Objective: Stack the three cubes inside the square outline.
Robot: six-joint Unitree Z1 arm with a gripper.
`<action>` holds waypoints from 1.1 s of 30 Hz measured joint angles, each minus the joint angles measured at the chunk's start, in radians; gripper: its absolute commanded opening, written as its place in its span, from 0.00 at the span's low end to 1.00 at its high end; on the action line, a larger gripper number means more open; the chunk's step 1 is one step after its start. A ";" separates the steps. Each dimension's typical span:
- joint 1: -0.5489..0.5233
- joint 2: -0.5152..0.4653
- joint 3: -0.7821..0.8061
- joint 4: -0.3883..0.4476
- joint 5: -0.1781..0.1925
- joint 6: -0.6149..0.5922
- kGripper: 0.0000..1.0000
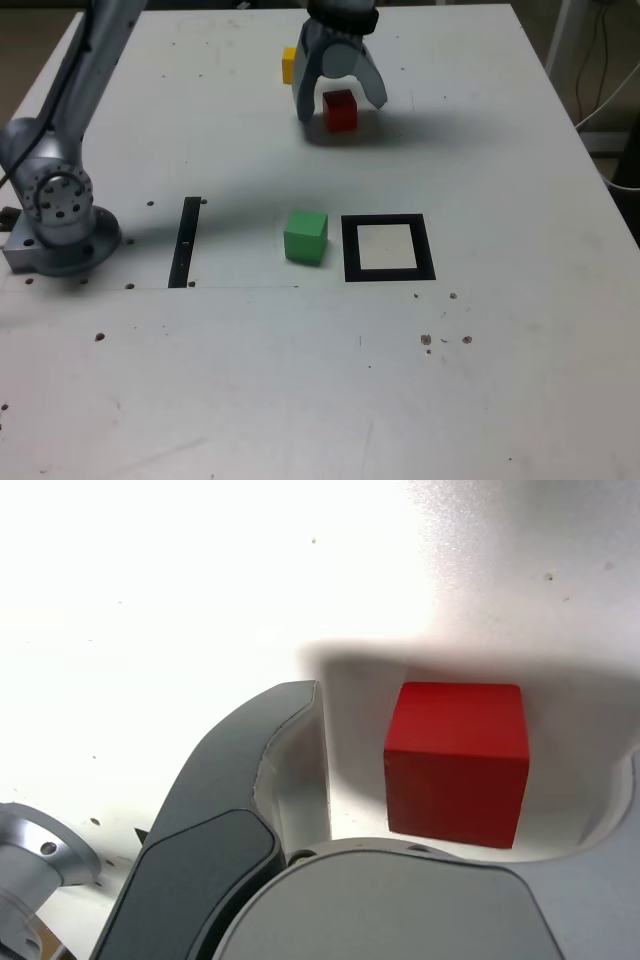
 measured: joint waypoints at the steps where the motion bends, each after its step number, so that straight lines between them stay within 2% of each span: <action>1: 0.000 0.002 -0.002 0.000 -0.001 0.000 0.93; 8: 0.000 0.017 -0.014 0.000 -0.007 -0.003 0.77; 11: 0.000 0.020 -0.015 0.000 -0.004 -0.018 0.64; 14: 0.000 0.020 -0.016 0.000 0.000 -0.025 0.47; 17: -0.005 0.020 -0.017 -0.005 0.005 -0.028 0.38; 33: -0.011 0.020 -0.019 -0.008 0.005 -0.026 0.37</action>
